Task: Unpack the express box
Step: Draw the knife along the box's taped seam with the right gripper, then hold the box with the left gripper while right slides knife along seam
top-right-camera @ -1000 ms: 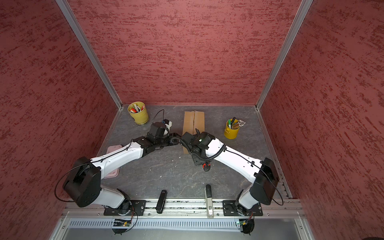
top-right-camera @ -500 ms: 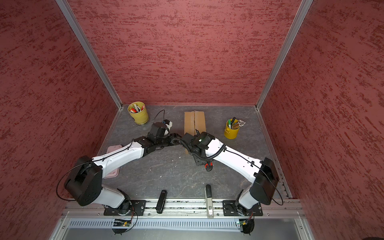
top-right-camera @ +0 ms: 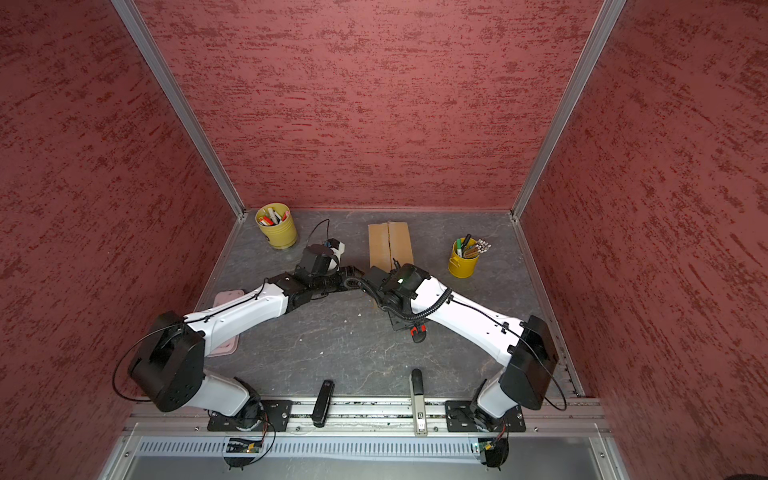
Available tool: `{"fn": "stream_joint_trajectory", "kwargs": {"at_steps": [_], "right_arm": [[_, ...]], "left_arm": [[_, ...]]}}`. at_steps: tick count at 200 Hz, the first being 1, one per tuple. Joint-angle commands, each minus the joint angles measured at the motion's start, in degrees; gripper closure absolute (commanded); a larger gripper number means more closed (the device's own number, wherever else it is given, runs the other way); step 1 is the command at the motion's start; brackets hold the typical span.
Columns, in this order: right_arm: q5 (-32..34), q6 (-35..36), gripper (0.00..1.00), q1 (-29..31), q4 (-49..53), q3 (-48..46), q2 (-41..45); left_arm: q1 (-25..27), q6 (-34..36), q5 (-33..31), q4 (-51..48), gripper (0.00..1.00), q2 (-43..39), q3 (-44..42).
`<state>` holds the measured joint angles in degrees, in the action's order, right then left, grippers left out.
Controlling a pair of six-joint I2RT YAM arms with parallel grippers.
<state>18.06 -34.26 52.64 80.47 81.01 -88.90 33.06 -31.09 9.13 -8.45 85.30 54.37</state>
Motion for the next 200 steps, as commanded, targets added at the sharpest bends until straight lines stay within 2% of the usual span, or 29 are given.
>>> {"fn": "stream_joint_trajectory", "kwargs": {"at_steps": [1, 74, 145, 200], "right_arm": [[1.67, -1.72, 1.0, -0.42, 0.77, -0.76, 2.15], [0.92, -2.91, 1.0, -1.91, 0.65, -2.33, 3.9], [-0.73, -4.67, 1.0, -3.75, -1.35, -4.64, 5.36], [-2.92, -3.47, 1.0, -4.57, -3.36, -5.17, 7.21]], "left_arm": [[-0.28, -0.08, 0.57, 1.58, 0.38, -1.39, 0.06], [0.41, -0.56, 0.9, 2.23, 0.37, -1.36, 0.34], [1.55, -1.14, 1.47, 3.06, 0.32, -0.48, 1.13], [3.06, -1.51, 1.86, 3.61, 0.28, 0.81, 2.91]]}}
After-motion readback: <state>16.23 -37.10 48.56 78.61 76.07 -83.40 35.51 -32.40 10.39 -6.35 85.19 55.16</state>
